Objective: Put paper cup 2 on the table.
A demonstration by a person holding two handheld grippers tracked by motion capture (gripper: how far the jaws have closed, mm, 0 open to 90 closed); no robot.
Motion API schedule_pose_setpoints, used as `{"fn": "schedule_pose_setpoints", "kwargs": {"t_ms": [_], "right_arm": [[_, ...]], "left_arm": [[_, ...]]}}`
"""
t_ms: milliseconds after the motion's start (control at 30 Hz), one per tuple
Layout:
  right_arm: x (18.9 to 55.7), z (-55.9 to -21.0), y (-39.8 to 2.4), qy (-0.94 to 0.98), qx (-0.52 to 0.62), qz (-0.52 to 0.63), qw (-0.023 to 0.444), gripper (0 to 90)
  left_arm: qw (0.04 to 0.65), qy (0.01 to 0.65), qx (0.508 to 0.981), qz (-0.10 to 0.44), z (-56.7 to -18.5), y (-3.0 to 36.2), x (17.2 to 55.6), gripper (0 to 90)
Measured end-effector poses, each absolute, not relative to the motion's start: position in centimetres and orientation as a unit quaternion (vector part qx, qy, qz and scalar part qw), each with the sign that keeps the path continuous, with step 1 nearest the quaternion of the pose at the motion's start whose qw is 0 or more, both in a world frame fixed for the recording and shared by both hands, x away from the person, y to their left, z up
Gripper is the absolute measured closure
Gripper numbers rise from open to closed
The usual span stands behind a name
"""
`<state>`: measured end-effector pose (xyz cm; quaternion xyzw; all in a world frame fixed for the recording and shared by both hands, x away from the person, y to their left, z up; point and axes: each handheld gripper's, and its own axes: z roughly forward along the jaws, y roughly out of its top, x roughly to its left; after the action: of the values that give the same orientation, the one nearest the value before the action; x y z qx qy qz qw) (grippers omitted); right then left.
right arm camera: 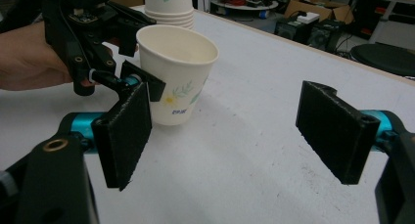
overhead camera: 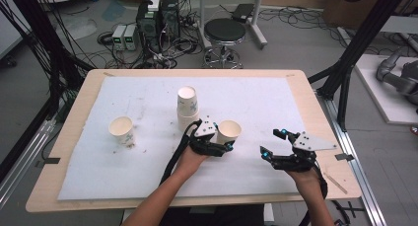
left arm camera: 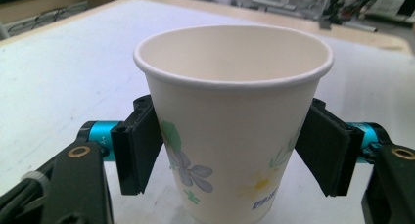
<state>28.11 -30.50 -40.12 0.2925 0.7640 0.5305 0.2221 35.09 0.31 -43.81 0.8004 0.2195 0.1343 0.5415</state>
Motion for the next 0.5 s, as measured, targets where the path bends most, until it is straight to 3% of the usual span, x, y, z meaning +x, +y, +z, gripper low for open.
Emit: {"fn": "schedule_pose_setpoints", "kwargs": {"t_ms": [500], "right_arm": [[28.12,-40.28,-30.24,0.768,0.291,0.528,0.216,21.9]], "left_arm": [[0.499,0.227,0.824,0.142,-44.34,0.65,34.27,30.3]]}}
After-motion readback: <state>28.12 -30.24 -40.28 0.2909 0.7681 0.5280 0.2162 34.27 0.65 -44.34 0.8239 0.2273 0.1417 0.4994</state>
